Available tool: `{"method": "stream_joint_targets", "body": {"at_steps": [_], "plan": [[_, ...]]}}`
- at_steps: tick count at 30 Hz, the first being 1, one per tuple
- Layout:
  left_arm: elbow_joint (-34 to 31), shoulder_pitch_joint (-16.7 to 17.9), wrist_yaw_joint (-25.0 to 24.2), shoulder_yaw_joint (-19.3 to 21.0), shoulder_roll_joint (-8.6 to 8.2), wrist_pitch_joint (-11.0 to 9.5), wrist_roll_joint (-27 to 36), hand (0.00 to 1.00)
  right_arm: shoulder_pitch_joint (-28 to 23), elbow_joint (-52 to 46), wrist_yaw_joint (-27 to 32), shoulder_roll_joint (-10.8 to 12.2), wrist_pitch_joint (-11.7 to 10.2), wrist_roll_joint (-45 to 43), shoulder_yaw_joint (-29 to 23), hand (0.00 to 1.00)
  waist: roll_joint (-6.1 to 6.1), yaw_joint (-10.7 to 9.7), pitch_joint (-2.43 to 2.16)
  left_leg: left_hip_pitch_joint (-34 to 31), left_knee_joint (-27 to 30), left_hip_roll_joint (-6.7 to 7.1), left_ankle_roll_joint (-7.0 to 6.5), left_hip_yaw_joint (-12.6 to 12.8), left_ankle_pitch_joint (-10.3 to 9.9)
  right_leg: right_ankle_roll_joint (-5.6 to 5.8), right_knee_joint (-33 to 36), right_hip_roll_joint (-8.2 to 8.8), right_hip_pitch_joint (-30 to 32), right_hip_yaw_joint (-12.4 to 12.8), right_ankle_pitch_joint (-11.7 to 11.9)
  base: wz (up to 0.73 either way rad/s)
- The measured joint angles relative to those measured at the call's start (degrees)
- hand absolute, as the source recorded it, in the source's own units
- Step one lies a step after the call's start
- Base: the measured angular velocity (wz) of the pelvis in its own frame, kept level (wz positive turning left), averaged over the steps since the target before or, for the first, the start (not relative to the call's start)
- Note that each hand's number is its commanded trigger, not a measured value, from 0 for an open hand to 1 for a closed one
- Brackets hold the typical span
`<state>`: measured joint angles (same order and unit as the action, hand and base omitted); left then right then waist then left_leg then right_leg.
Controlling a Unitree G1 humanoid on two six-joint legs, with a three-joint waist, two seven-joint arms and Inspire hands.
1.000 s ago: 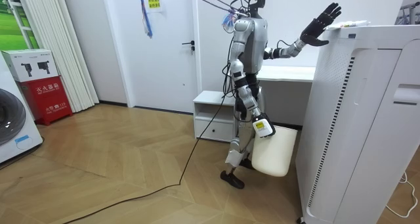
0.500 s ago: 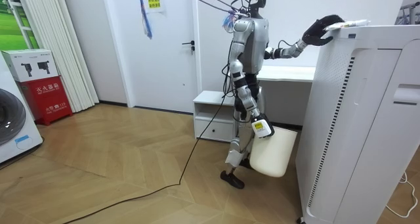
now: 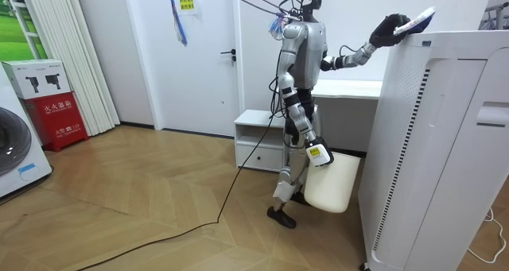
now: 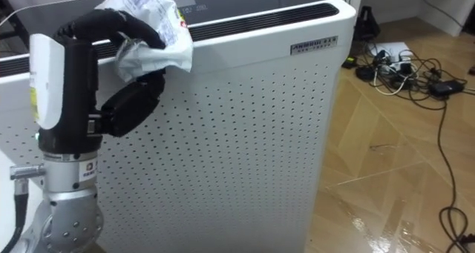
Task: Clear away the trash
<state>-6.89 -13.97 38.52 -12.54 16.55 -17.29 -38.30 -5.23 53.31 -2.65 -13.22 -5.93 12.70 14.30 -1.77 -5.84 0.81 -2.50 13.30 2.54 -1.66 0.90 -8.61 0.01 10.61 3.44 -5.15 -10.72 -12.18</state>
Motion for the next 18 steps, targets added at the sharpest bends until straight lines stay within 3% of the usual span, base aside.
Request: {"method": "stream_joint_targets", "body": {"at_steps": [4,10,13,16,18], "plan": [[0.0,-0.2,0.0,0.0,-0.18,-0.3,0.8,1.0,0.0,-0.3,0.1,-0.1,0.0,0.1,0.0,1.0,0.53,0.1,0.13,0.4,0.0,-0.01,0.0,0.3,0.0,0.0,0.0,-0.02,-0.3,0.4,0.0,-0.04],[-4.9,-0.1,-5.6,-3.3,-0.54,-0.6,15.9,1.0,0.2,-0.5,0.2,-0.1,0.0,0.7,0.3,1.0,1.01,1.1,-0.14,0.0,0.0,-0.08,-0.11,0.4,0.1,0.04,0.0,-0.05,0.1,0.3,0.0,0.02],[-8.0,-0.1,-11.2,-5.5,-2.51,-0.6,29.3,1.0,0.2,-0.3,0.3,0.2,0.0,0.5,0.9,1.0,1.71,1.2,-0.42,-0.1,0.1,0.02,-0.15,0.3,0.1,0.13,-0.1,0.16,0.2,-0.4,-0.1,0.09],[-8.7,-0.1,-19.1,-7.1,-4.21,-0.6,45.0,1.0,1.0,-0.3,0.5,0.3,0.0,0.2,2.1,1.0,1.85,1.2,-0.4,-0.4,0.3,-0.1,-0.2,0.3,0.1,0.18,0.0,0.41,0.3,-0.5,-0.1,0.01],[-10.7,-0.1,-25.3,-9.5,-5.29,-0.3,58.9,1.0,1.4,-0.3,0.4,0.5,-0.1,0.2,2.7,1.0,1.9,1.0,-0.41,-0.7,0.3,-0.01,-0.22,0.3,0.1,0.2,0.0,0.33,0.4,-0.6,-0.1,0.06]]}}
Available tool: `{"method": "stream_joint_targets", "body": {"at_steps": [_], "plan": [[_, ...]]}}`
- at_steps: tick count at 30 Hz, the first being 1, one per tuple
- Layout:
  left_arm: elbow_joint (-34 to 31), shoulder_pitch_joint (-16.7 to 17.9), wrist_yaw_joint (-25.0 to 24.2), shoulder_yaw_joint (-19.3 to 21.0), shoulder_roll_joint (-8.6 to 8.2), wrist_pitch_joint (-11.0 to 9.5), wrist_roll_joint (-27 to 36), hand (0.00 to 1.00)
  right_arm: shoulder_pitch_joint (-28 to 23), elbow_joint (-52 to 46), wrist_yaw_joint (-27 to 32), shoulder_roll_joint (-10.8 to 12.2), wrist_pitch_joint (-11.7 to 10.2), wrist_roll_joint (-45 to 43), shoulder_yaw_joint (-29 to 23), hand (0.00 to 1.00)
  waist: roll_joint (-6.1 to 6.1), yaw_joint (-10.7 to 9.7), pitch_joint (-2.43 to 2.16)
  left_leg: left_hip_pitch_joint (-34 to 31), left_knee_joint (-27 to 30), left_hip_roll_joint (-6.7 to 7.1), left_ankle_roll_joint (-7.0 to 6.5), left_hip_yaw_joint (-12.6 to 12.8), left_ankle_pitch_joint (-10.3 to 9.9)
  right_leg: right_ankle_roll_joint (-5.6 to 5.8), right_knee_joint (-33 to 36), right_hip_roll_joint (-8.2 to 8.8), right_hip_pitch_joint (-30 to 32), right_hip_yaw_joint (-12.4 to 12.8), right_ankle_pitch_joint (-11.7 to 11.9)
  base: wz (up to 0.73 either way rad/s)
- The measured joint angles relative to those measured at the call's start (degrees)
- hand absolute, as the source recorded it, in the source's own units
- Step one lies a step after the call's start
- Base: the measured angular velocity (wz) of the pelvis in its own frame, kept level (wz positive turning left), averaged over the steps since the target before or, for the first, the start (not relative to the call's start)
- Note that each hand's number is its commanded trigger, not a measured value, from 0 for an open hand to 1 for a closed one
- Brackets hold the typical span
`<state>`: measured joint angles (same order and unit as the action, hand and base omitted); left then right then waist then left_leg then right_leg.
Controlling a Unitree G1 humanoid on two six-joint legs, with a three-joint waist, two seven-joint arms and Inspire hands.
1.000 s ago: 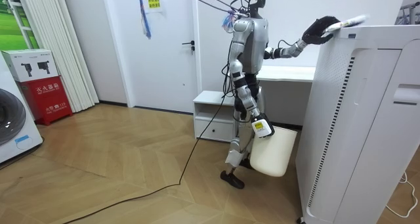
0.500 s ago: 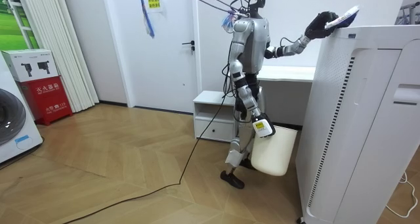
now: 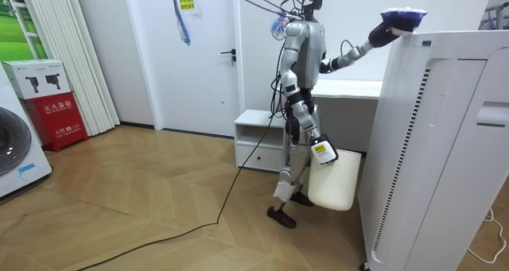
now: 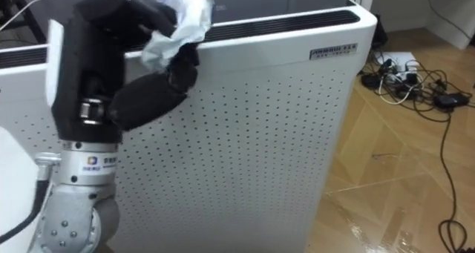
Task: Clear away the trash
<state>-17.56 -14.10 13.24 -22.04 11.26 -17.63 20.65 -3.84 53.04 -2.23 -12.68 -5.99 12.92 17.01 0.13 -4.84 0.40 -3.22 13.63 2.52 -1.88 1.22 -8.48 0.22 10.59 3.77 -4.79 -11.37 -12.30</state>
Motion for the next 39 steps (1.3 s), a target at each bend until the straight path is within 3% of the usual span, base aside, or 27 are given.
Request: {"method": "stream_joint_targets", "body": {"at_steps": [5,9,13,15,24,28,31,36,39], "plan": [[-2.3,0.0,-11.7,-4.8,-0.77,3.7,19.3,1.0,0.7,0.0,0.2,1.0,0.0,0.4,0.9,1.0,-0.33,-0.3,-0.19,-1.3,0.1,-0.27,-0.05,0.3,0.0,-0.02,0.2,0.16,1.1,0.2,0.0,0.0],[-2.8,-1.2,-18.0,-5.1,-0.76,6.3,33.1,1.0,1.0,-0.4,-0.1,1.3,0.5,-0.1,2.1,1.0,-0.73,-1.1,-0.4,-2.1,0.2,-0.68,-0.06,0.9,0.0,-0.04,1.1,0.07,2.4,0.5,0.0,-0.06],[-2.8,-1.8,-21.7,-5.1,-0.92,8.3,40.1,1.0,1.1,-0.4,-0.2,1.0,2.0,-0.9,2.0,1.0,-1.46,-1.0,-0.74,-2.1,0.2,-0.84,-0.06,1.3,0.0,-0.09,1.2,-0.01,2.7,1.1,0.1,-0.08],[-2.8,-2.4,-24.0,-5.0,-0.92,9.3,43.1,1.0,1.1,-0.4,-0.2,0.6,2.5,-1.9,2.0,1.0,-2.07,-1.0,-0.64,-2.1,0.2,-0.86,-0.06,1.4,0.0,-0.15,1.3,-0.01,2.7,1.1,0.1,0.0],[-2.8,-2.3,-28.6,-5.0,-0.51,11.2,43.9,1.0,1.0,-0.4,-0.4,0.7,3.7,-1.9,2.0,1.0,-2.42,-0.6,-0.12,-2.2,0.7,-0.89,-0.09,1.8,0.0,-0.09,2.1,0.01,3.1,1.5,-0.1,-0.01],[-2.6,0.2,-30.8,-5.0,1.94,11.4,41.5,1.0,1.0,-0.9,-0.6,0.6,4.1,-1.9,1.9,1.0,-2.4,0.6,-0.1,-2.3,0.6,-0.9,-0.1,1.8,0.0,-0.2,2.1,0.03,3.8,1.4,-0.2,0.0],[0.9,3.0,-32.0,-4.9,3.85,12.2,38.5,1.0,1.7,-2.3,-0.4,0.6,5.0,-1.9,1.9,1.0,-2.37,1.0,-0.09,-3.8,0.9,-0.95,-0.17,1.7,0.1,-0.29,2.7,0.01,4.8,0.9,-0.2,0.05],[12.2,7.0,-32.0,-4.9,3.95,15.0,28.5,1.0,3.3,0.1,-0.4,1.4,5.1,-1.9,1.8,1.0,-2.29,1.8,0.16,-6.5,1.9,-0.83,-0.25,0.4,0.2,-0.34,3.1,0.14,6.5,-0.9,-0.3,0.15],[16.6,8.6,-32.0,-5.0,3.97,15.5,23.1,1.0,3.4,0.6,-0.4,1.4,5.5,-1.8,1.8,1.0,-2.38,2.0,0.23,-8.5,2.6,-0.8,-0.3,0.1,0.2,-0.35,3.1,0.16,7.6,-1.8,-0.3,0.21]]}}
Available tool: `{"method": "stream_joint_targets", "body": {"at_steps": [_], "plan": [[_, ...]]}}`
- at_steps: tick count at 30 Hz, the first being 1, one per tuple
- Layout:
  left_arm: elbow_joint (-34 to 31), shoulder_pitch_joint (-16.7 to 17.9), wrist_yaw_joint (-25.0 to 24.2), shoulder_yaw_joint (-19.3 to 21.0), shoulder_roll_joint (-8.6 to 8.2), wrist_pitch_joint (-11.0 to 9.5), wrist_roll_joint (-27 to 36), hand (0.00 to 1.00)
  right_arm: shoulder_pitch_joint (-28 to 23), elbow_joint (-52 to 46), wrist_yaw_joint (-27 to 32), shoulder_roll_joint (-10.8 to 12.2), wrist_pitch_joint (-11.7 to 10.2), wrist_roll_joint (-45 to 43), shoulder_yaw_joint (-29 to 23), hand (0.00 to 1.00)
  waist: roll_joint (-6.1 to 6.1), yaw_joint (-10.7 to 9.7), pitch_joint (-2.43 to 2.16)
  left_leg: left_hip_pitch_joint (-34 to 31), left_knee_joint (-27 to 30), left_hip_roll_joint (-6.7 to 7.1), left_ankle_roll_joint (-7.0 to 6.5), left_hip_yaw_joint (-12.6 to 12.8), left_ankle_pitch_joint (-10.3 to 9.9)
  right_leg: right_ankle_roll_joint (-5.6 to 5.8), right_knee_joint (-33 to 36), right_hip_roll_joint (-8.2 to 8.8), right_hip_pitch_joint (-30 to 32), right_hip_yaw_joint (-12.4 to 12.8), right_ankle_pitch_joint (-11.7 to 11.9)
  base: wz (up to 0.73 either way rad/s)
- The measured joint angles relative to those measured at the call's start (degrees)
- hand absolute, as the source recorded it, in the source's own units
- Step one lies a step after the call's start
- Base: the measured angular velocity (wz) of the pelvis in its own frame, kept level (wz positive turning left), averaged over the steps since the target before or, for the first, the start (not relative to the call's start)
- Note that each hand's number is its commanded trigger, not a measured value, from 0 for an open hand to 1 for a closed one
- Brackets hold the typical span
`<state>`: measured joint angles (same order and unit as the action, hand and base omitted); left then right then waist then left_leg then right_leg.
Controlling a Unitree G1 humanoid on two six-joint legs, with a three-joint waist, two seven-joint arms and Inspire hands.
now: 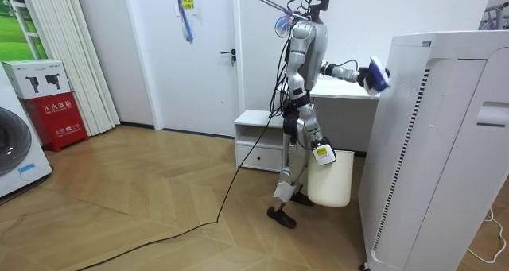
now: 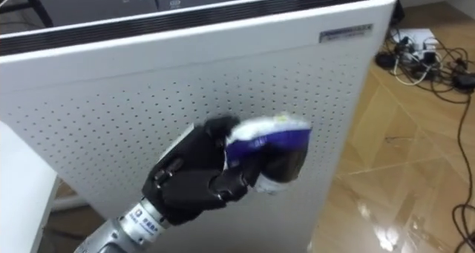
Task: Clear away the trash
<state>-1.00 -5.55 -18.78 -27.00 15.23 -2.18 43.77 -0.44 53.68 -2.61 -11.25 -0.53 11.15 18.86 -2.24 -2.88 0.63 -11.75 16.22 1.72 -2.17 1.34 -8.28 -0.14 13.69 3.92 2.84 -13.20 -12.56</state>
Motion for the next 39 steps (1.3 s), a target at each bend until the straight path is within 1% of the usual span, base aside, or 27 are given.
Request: {"method": "stream_joint_targets", "body": {"at_steps": [1,3,4,5,7,10,12,14,16,17,19,21,23,29,35,39], "plan": [[0.7,0.5,0.0,0.0,0.03,0.0,-1.2,1.0,0.0,0.0,0.0,0.0,0.0,0.1,0.0,1.0,-0.04,0.1,0.01,-0.2,0.1,-0.01,0.0,0.0,0.0,0.0,0.0,0.04,0.2,-0.1,0.0,0.12],[3.5,1.1,-0.2,-0.2,-0.05,0.2,-4.2,1.0,0.7,-0.1,0.2,-0.1,0.0,1.1,0.0,1.0,-0.53,0.0,0.29,-1.9,0.5,-0.06,-0.18,0.0,0.2,0.0,0.4,0.21,1.5,-1.2,0.0,0.16],[4.2,1.1,-0.2,-0.1,-0.07,0.2,-4.4,1.0,1.0,0.0,0.2,-0.2,0.0,1.6,0.0,1.0,-0.64,0.1,0.37,-2.3,0.5,-0.06,-0.22,0.0,0.3,0.0,0.5,0.25,1.9,-1.3,0.0,0.15],[6.0,1.1,-0.3,-0.1,-0.21,0.2,-4.8,1.0,1.4,0.1,0.4,-0.2,0.0,2.3,0.0,1.0,-0.76,0.1,0.61,-2.9,0.5,-0.03,-0.27,0.0,0.5,0.01,1.0,0.36,2.7,-1.4,0.0,0.06],[8.8,1.2,-0.4,-0.2,-0.36,0.1,-7.2,1.0,1.7,0.1,0.6,-0.1,0.0,2.4,0.0,1.0,-0.85,0.1,0.63,-3.7,0.5,-0.03,-0.3,0.0,0.6,0.01,1.2,0.39,3.5,-1.4,0.0,0.02],[13.9,1.3,-0.5,-0.2,-1.22,0.2,-13.7,1.0,2.6,1.8,0.6,0.2,0.0,2.4,0.0,1.0,-0.85,0.0,0.63,-4.6,0.8,-0.04,-0.33,0.2,0.6,0.0,1.4,0.43,4.3,-1.7,0.0,0.02],[15.8,1.4,-0.6,-0.1,-1.32,0.2,-15.9,1.0,2.8,2.4,0.6,0.1,0.0,2.4,0.0,1.0,-0.88,0.2,0.64,-5.3,0.9,-0.05,-0.41,0.2,0.7,-0.02,1.5,0.42,4.9,-1.7,0.0,0.06],[17.6,1.7,-0.7,-0.2,-1.2,0.1,-19.9,1.0,3.1,2.5,0.8,-0.1,0.0,2.3,0.1,1.0,-0.9,0.3,0.64,-6.3,1.1,-0.05,-0.44,0.0,0.8,-0.03,2.0,0.49,6.0,-1.8,0.0,0.0],[20.2,1.6,-0.7,-0.2,-1.37,0.1,-22.0,1.0,3.9,2.6,1.1,0.0,0.0,2.4,0.2,1.0,-0.87,0.3,0.66,-6.9,1.3,-0.06,-0.45,0.1,0.9,-0.03,2.2,0.48,6.6,-1.8,0.0,0.0],[21.5,1.7,-0.7,-0.3,-1.33,0.1,-24.3,1.0,4.5,2.6,1.2,0.2,0.0,2.3,0.2,1.0,-0.84,0.2,0.67,-7.2,1.3,-0.06,-0.47,0.1,1.0,-0.03,2.5,0.53,7.0,-1.8,0.0,0.0],[22.7,1.6,-0.7,-0.4,-1.38,0.0,-27.0,1.0,5.6,2.8,1.2,0.3,0.0,2.3,0.3,1.0,-0.75,0.2,0.79,-7.6,1.1,0.02,-0.56,0.1,1.3,-0.02,3.0,0.73,7.8,-1.8,0.0,0.02],[24.7,1.6,-0.7,-0.6,-1.59,-0.7,-30.1,1.0,7.1,4.0,1.3,0.6,-0.1,2.3,0.8,1.0,-0.3,0.3,1.09,-7.7,1.0,0.03,-0.66,0.4,1.5,-0.02,3.2,0.85,7.9,-1.9,0.0,0.0],[26.2,1.6,-0.6,-0.9,-1.77,-0.9,-32.1,1.0,7.6,4.0,1.3,0.5,-0.2,2.4,1.0,1.0,-0.2,0.2,1.16,-8.0,1.0,0.08,-0.78,0.5,1.7,-0.02,3.4,0.96,8.3,-2.1,0.0,0.0],[28.2,1.7,-0.5,-1.3,-1.76,-1.1,-38.0,1.0,8.9,4.0,1.2,0.4,-0.9,3.2,1.2,1.0,-0.2,0.3,1.17,-9.9,1.8,0.02,-0.98,0.6,1.9,-0.09,4.3,1.1,10.2,-2.1,0.1,0.0],[29.7,2.4,-0.5,-1.3,-1.65,-1.2,-40.2,1.0,8.8,4.0,1.2,0.4,-0.9,4.7,1.2,1.0,-0.38,0.5,1.1,-10.1,1.7,-0.04,-0.98,0.8,1.9,-0.12,4.2,1.04,10.5,-1.8,0.1,-0.01],[30.8,2.6,-0.4,-1.3,-1.83,-1.3,-42.5,1.0,8.8,4.1,1.4,0.4,-1.0,4.9,1.3,1.0,-0.44,1.1,1.04,-10.4,1.5,-0.09,-0.95,1.1,2.0,-0.12,4.4,1.01,11.3,-1.3,0.1,-0.05]]}}
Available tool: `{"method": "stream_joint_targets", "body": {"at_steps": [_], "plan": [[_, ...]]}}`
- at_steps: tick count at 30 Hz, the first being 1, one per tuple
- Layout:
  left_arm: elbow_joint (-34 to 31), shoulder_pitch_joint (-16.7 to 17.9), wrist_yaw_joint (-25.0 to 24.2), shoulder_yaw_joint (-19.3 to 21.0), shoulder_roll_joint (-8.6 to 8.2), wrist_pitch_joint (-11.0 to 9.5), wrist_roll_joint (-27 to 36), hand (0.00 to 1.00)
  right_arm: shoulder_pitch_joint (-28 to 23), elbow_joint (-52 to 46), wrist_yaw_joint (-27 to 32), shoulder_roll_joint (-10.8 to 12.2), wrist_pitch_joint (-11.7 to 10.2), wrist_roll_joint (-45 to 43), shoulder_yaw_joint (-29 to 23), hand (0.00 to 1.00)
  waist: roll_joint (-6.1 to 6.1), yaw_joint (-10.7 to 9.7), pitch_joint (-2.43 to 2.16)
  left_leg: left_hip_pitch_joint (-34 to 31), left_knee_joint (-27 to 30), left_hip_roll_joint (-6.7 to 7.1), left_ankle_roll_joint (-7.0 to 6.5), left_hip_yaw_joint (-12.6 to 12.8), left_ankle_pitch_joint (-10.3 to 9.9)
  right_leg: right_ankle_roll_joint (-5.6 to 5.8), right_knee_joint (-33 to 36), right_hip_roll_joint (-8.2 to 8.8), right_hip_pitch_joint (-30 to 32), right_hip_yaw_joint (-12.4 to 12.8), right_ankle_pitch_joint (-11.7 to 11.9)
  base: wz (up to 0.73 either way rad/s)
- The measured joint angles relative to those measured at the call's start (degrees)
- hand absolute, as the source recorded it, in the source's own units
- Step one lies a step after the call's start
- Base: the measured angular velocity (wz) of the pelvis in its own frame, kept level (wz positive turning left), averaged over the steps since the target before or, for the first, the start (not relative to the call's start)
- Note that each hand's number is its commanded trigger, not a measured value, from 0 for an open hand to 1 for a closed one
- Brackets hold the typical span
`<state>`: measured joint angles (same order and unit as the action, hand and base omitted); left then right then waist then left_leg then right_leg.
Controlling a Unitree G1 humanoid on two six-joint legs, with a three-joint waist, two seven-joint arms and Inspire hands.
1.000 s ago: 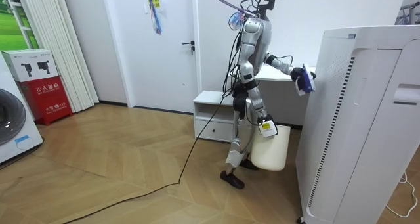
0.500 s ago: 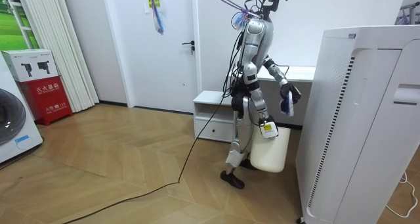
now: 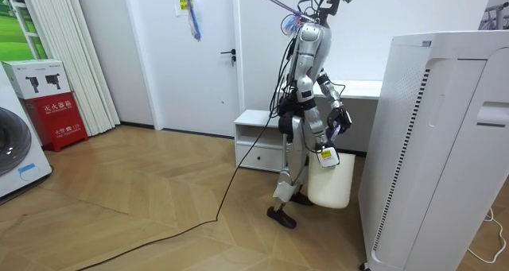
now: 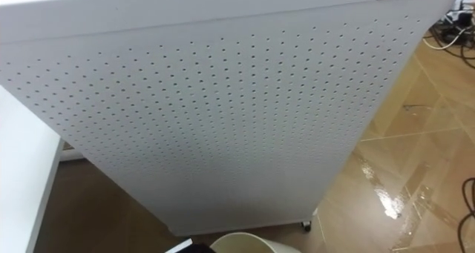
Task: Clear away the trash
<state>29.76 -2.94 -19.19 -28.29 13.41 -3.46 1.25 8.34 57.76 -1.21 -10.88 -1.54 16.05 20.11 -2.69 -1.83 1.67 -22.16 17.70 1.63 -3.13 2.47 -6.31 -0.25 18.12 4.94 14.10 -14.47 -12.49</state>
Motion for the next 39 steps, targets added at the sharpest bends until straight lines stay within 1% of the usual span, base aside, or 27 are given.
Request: {"method": "stream_joint_targets", "body": {"at_steps": [4,5,6,7,12,16,23,28,30,33,39], "plan": [[2.5,0.2,0.2,-0.1,-1.08,-0.4,-2.2,1.0,-0.1,0.2,1.1,0.2,-0.4,0.4,0.4,1.0,0.0,0.5,-0.03,-0.4,0.0,0.02,0.0,0.0,0.0,0.0,0.2,0.0,0.5,0.0,0.0,0.0],[3.3,0.3,0.3,-0.1,-1.28,-0.6,-2.2,0.86,0.0,0.2,1.3,0.2,-0.5,0.4,0.8,1.0,0.03,0.6,-0.04,-0.5,0.0,0.03,0.0,0.0,0.0,0.01,0.6,0.05,0.8,0.0,0.0,0.0],[4.1,0.2,0.3,-0.1,-1.36,-0.8,-2.2,0.63,0.0,0.2,1.4,0.2,-0.7,0.6,1.2,1.0,0.06,0.6,-0.04,-0.6,0.0,0.03,0.0,0.0,0.1,0.01,0.6,0.04,0.8,0.0,0.0,0.0],[4.6,0.2,0.3,-0.1,-1.4,-0.8,-2.2,0.0,-0.1,0.2,1.4,0.2,-0.9,0.6,1.2,1.0,0.07,0.6,-0.04,-0.6,0.1,0.04,0.0,0.0,0.1,0.01,0.6,0.04,0.8,0.0,0.0,0.0],[8.2,0.1,0.3,-0.1,-1.79,-1.2,-3.2,0.0,0.0,0.0,1.4,0.2,-0.9,0.6,1.2,1.0,0.12,0.5,-0.07,-1.0,1.0,0.0,-0.01,-0.2,0.2,-0.01,0.9,-0.06,0.9,0.1,0.0,0.01],[8.5,0.0,0.5,-0.1,-2.38,-1.3,-3.3,0.0,0.1,0.0,1.3,0.2,-1.0,0.7,1.2,1.0,0.2,0.6,-0.07,-1.6,1.6,-0.05,-0.15,-0.1,0.3,-0.02,1.8,0.03,1.5,0.3,0.0,0.0],[8.4,-0.1,1.6,-0.1,-3.48,-1.5,-3.3,0.0,-0.3,0.0,1.1,0.4,-1.0,0.6,1.3,1.0,0.41,0.5,-0.11,-3.4,2.1,-0.07,-0.53,0.3,1.0,-0.01,3.9,0.2,4.1,1.0,-0.1,-0.01],[8.9,-0.2,2.7,-0.1,-3.56,-1.8,-4.0,0.0,-0.7,0.0,0.9,0.9,-1.0,0.6,1.7,1.0,0.44,0.2,-0.09,-3.5,2.4,-0.07,-0.5,0.1,1.1,-0.03,3.9,0.16,4.3,1.0,-0.1,0.0],[10.1,-0.5,2.9,-0.1,-3.78,-2.0,-4.3,0.0,-0.7,0.2,0.7,1.3,-1.0,0.6,1.7,1.0,0.44,0.2,-0.09,-3.6,2.5,-0.05,-0.48,-0.1,1.1,-0.05,4.0,0.12,4.3,1.0,-0.1,0.0],[10.7,-0.5,3.9,-0.1,-3.81,-2.0,-4.3,0.0,-0.8,0.3,0.4,1.4,-1.0,0.6,1.7,1.0,0.44,0.1,-0.09,-3.6,2.5,-0.03,-0.48,-0.1,1.1,-0.04,4.4,0.09,4.4,1.0,-0.1,0.0],[10.9,-0.8,4.2,-0.1,-3.74,-2.3,-4.3,0.0,-0.8,0.3,-0.3,1.4,-1.0,0.4,1.7,1.0,0.47,0.1,-0.07,-3.7,2.5,0.02,-0.5,-0.1,1.1,-0.07,4.6,0.17,4.5,1.0,-0.2,0.0]]}}
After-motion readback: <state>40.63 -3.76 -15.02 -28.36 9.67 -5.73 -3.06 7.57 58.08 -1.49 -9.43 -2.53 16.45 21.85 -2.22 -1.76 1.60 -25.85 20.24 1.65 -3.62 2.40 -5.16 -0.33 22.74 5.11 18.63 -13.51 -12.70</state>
